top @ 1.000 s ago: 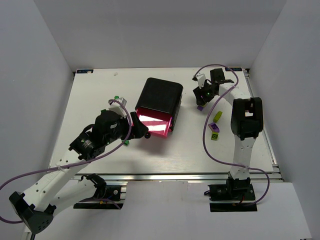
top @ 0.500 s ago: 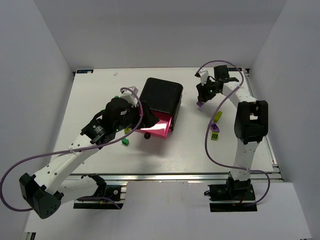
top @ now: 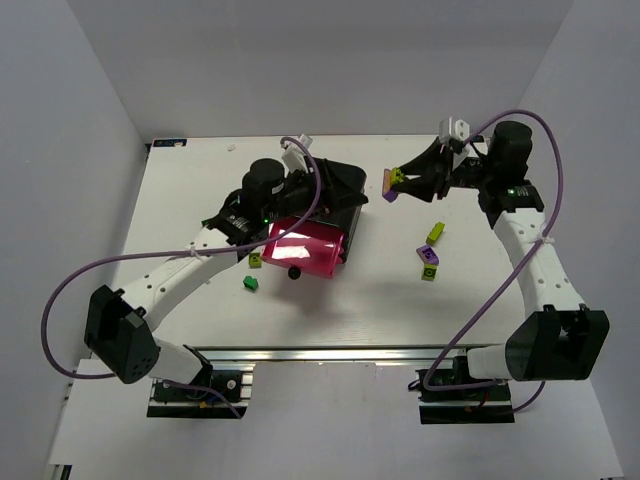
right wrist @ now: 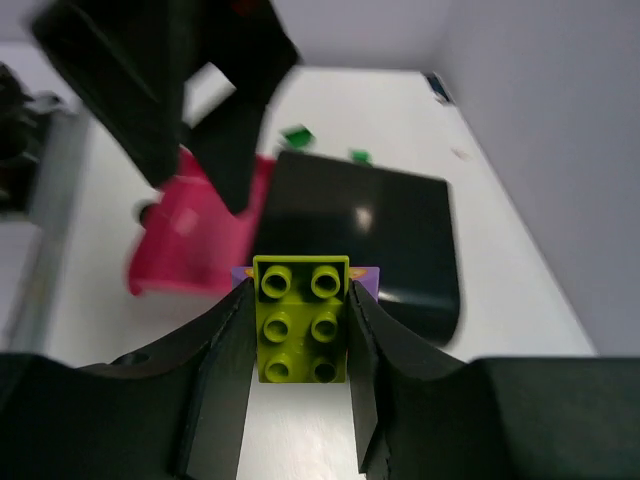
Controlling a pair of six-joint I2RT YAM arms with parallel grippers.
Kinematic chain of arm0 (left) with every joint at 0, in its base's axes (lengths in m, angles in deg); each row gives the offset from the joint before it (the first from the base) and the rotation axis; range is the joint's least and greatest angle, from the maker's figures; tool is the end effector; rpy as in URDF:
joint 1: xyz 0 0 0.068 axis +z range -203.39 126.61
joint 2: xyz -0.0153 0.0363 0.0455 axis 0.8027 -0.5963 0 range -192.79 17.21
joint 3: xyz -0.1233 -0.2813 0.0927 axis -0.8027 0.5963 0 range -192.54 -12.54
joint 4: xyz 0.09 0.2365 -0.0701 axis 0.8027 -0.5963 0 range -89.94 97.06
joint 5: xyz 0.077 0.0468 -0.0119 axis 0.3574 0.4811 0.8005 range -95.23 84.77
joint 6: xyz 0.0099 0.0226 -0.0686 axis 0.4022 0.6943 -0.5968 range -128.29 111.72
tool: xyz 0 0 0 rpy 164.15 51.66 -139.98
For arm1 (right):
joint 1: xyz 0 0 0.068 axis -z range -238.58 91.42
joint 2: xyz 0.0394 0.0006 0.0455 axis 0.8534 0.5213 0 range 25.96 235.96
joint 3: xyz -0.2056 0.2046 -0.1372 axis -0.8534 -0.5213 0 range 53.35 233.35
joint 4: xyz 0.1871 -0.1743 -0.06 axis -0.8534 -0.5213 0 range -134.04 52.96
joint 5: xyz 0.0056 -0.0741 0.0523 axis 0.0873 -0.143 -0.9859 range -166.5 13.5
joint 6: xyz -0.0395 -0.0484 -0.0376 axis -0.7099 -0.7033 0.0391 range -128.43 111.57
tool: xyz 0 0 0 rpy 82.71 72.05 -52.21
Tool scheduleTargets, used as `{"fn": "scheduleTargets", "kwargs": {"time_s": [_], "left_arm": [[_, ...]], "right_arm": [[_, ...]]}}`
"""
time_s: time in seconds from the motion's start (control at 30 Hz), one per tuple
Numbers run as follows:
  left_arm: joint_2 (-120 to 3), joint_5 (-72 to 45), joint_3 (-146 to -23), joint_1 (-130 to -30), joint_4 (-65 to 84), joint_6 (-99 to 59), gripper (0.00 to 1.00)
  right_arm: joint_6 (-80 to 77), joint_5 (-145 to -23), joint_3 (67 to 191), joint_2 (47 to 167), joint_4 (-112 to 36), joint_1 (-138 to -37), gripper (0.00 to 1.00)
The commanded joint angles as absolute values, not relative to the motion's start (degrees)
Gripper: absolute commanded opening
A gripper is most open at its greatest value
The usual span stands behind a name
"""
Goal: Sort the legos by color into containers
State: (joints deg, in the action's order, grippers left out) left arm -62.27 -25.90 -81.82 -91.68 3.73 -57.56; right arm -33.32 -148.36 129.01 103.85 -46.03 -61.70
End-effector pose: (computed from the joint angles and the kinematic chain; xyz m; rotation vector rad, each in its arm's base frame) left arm 0.2558 -0.2291 0.4064 0.0948 2.0279 -1.3598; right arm 0.2902 0.0736 0.4522 -1.1934 1.2037 0.8107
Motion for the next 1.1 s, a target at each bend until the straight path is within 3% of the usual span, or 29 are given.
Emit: {"fn": "scheduleTargets", "kwargs": {"time_s": [0.0, 0.13, 0.5, 0.8, 0.9, 1.07], "left_arm": [[-62.4, -31.9, -83.2, -90.9, 16.4, -64.7, 0.95], [-65.0, -35.5, -80.8, -90.4, 30.3, -72.5, 0.95], [-67.7, -38.0, -74.4, -90.4, 47.6, -86.5, 0.93], [-73.7, -40.3, -77.9, -89.9, 53.9, -91.6, 0.91], [-75.1, -40.3, -77.9, -89.9, 57.3, -94.3, 0.89], [-78.1, -41.1, -78.7, -89.9, 65.1, -100.2, 0.76]], "right_arm": [[-13.6, -161.6, 123.7, 104.8, -22.0, -62.1, 0.00], [17.8, -163.1, 115.5, 104.0, 20.2, -62.5, 0.00], [22.0, -160.4, 121.2, 104.0, 23.3, -64.4, 0.00], [22.9, -159.2, 123.9, 104.1, 24.4, -66.1, 0.00], [22.8, -159.0, 124.0, 104.4, 24.4, -66.8, 0.00], [21.8, -158.5, 123.6, 104.7, 24.3, -67.2, 0.00]]}}
